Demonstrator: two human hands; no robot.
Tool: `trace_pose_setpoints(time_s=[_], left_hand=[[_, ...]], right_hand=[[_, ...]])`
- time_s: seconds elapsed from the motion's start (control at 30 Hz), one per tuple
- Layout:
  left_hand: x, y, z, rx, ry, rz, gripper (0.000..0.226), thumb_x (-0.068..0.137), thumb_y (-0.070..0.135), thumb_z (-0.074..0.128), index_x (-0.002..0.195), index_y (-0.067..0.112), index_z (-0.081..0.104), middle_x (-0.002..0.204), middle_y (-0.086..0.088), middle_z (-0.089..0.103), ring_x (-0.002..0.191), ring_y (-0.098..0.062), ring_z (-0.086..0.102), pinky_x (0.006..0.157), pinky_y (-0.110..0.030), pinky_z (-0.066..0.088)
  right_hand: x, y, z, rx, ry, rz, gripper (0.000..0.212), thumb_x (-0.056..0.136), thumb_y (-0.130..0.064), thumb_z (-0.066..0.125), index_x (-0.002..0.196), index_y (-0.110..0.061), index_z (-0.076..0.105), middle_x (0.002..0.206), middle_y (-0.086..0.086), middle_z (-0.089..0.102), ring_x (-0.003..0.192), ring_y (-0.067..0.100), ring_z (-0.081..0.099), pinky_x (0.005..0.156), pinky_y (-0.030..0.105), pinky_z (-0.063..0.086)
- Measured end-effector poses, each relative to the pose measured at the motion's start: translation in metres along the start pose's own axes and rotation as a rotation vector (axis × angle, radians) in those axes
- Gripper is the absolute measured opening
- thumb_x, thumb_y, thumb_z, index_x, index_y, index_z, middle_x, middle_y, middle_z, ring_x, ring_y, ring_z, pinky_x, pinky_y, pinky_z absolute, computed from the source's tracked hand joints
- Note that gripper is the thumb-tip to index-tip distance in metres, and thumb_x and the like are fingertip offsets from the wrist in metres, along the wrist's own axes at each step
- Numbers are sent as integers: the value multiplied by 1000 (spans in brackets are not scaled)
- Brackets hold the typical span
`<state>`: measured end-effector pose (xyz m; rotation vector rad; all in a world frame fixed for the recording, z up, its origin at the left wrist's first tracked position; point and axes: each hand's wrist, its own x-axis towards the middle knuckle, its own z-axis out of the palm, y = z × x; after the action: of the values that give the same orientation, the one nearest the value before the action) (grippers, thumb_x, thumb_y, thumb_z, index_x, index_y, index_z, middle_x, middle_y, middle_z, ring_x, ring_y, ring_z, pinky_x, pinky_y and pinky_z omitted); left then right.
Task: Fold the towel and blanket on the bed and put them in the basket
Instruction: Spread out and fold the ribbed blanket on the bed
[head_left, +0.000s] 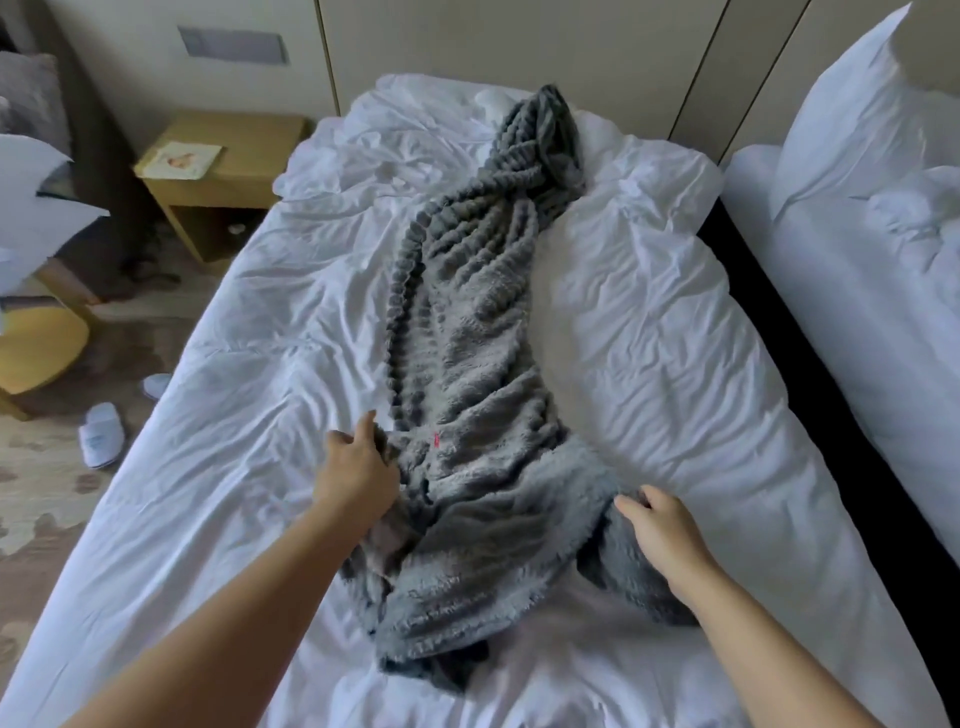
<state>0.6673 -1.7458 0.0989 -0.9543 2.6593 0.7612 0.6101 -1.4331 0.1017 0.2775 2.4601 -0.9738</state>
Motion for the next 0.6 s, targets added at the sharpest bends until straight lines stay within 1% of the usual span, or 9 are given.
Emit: trace_pose_setpoints(time_s=[0.1,0.13,0.2,0.27,0.37,0.43,0.5,0.53,0.6], left_hand=[[20,1,10,342,-485,60,30,92,25,48,114,10,61,94,-3,59,70,-15,51,63,-22,45],[29,4,10,388,-542,16,29,91,28,53,110,9,65,86,0,58,65,-11,49,58,-17,41],[57,11,8,285,-423,-22,28,85,33,65,103,12,62,87,-1,59,71,-15,55,54,-21,43],[91,19,12,176,-205,-26,50,81,38,72,121,16,53,112,-9,55,88,-26,59,66,-29,49],[146,39,44,133,-157,14,81,80,43,71,147,29,25,120,-13,49,76,-23,55,64,-32,48],[185,47,82,90,-213,12,107,76,48,74,150,38,-2,122,-18,53,67,-20,58,64,-33,51],[214,46,126,94,-329,-31,118,75,48,75,145,46,-19,132,-25,46,65,-20,64,71,-35,55],[224,43,149,135,-383,-47,117,76,48,74,144,46,-21,135,-26,43,69,-20,65,72,-34,54],[239,35,196,262,-434,-84,106,82,51,66,148,40,-16,144,-25,31,96,-29,62,76,-34,47]], right_hand=[[26,7,14,-293,-359,152,19,91,-23,55,73,-16,55,85,7,62,81,23,60,67,28,39],[39,4,14,-407,-427,173,19,90,-22,55,71,-18,55,88,5,60,83,21,58,70,27,41],[72,-10,10,-414,-358,128,12,92,-21,55,86,-12,61,97,10,60,88,23,58,76,29,42],[114,-30,7,-278,-82,56,32,94,-25,56,119,-6,61,119,13,62,107,29,58,81,31,42],[180,-58,26,-213,112,-77,31,91,-31,58,114,-10,64,120,13,64,103,30,58,77,31,41],[226,-63,59,-218,3,-91,54,85,-42,64,132,-20,52,133,10,57,115,29,55,87,34,44],[264,-55,103,-325,-213,-47,90,75,-53,71,150,-31,25,147,7,44,130,29,46,100,34,42],[277,-48,126,-408,-300,-51,97,72,-53,73,151,-31,21,146,9,45,128,30,48,101,34,44],[297,-28,169,-512,-355,-73,85,72,-46,74,145,-24,35,133,13,57,116,31,57,94,35,49]])
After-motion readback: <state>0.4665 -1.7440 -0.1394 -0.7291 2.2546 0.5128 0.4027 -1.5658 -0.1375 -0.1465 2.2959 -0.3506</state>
